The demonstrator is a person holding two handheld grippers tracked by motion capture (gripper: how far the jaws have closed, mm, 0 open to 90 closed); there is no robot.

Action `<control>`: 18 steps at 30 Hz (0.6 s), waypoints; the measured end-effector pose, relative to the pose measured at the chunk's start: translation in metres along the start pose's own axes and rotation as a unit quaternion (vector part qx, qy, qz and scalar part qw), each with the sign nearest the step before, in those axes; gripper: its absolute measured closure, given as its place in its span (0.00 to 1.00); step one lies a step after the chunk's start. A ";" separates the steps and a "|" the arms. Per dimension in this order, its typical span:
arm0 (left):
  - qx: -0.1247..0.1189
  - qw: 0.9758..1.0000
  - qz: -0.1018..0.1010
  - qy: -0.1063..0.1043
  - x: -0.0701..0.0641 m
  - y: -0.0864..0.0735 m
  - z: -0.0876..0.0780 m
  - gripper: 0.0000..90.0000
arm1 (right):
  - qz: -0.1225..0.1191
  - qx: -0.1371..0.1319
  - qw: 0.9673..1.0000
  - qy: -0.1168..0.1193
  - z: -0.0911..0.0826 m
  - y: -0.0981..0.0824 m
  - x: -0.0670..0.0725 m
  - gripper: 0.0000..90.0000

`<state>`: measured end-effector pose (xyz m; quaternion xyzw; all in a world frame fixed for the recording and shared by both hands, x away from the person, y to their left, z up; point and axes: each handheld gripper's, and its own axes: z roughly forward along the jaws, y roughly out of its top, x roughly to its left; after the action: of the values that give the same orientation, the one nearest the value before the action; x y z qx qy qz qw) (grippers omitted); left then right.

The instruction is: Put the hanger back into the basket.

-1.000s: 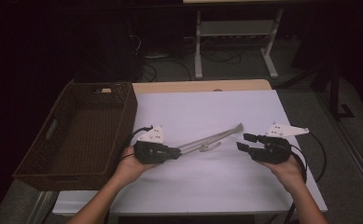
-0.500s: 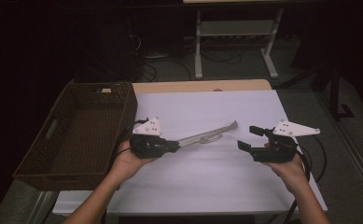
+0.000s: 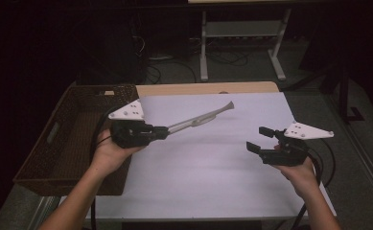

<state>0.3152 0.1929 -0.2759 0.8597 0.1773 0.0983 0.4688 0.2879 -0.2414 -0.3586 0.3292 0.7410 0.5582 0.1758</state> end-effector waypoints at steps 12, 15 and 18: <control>-0.026 0.998 -0.020 0.057 0.021 -0.003 -0.077 0.93 | 0.002 -0.002 1.000 -0.001 0.000 0.003 0.000 0.26; -0.032 0.996 -0.032 0.075 0.026 -0.010 -0.096 0.93 | 0.000 -0.004 1.000 -0.002 0.000 0.005 0.000 0.26; -0.040 0.994 -0.040 0.091 0.030 -0.018 -0.114 0.93 | 0.001 -0.008 1.000 -0.003 0.000 0.006 0.000 0.25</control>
<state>0.3005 0.3017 -0.2293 0.8202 0.2492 0.1644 0.4879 0.2896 -0.2407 -0.3528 0.3300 0.7360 0.5630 0.1797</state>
